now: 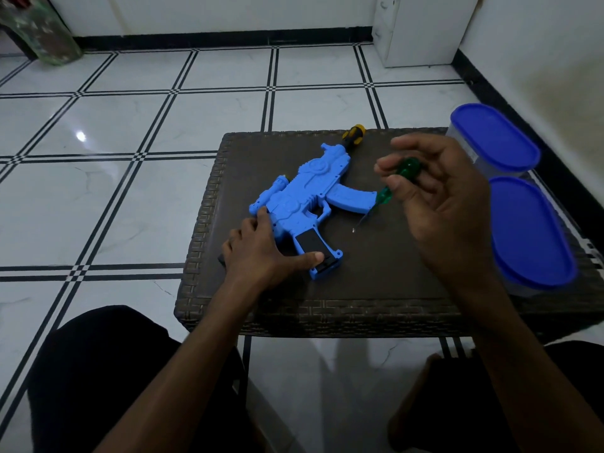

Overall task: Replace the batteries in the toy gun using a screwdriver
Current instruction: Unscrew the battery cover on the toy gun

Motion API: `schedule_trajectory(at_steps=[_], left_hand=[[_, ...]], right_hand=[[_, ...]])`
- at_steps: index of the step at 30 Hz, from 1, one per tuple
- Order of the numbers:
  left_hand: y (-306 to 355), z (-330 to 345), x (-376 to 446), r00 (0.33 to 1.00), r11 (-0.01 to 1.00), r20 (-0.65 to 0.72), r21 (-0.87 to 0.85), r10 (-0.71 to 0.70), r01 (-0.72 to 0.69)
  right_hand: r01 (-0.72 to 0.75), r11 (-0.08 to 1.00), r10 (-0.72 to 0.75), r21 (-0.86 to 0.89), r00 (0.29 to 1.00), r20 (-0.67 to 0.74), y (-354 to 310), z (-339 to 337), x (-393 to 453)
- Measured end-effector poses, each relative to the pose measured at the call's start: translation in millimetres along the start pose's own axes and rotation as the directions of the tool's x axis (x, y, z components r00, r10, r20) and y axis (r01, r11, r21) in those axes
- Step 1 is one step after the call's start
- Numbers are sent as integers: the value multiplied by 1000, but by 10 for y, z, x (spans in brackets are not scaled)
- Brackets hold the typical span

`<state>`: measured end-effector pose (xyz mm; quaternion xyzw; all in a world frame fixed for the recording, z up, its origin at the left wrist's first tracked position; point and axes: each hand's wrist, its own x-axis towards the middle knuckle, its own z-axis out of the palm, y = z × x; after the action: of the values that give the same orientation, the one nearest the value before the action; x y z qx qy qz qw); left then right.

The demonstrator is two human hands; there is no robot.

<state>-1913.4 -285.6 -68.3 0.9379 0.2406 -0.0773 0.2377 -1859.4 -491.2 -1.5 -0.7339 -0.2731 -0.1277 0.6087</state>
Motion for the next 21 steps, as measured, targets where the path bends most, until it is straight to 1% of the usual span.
schedule_trajectory(at_steps=[2,5,13,17,19,21], left_hand=[[8,6,1,1000,1000,1,3,-2,2],[8,8,9,1000,1000,0,5,-6,6],[-11,21,16,1000,1000,-19,25,8,-7],[-6,22,12,1000,1000,-20,29,5,-4],[-3,19,6,1000,999,-21,34,4,-3],[-1,20,3,1000,999,-19,33,3,-2]], right_hand=[[-27,999,23,-47,996,-86,129,-52,14],[-72,984,45,-163,985,-166,328,-67,-4],[-158,925,75,-345,967,-242,562,-172,-45],[-170,900,72,-401,966,-247,583,-226,-52],[-136,873,34,-469,975,-221,581,-251,-57],[-72,829,-22,-555,987,-160,568,-273,-60]])
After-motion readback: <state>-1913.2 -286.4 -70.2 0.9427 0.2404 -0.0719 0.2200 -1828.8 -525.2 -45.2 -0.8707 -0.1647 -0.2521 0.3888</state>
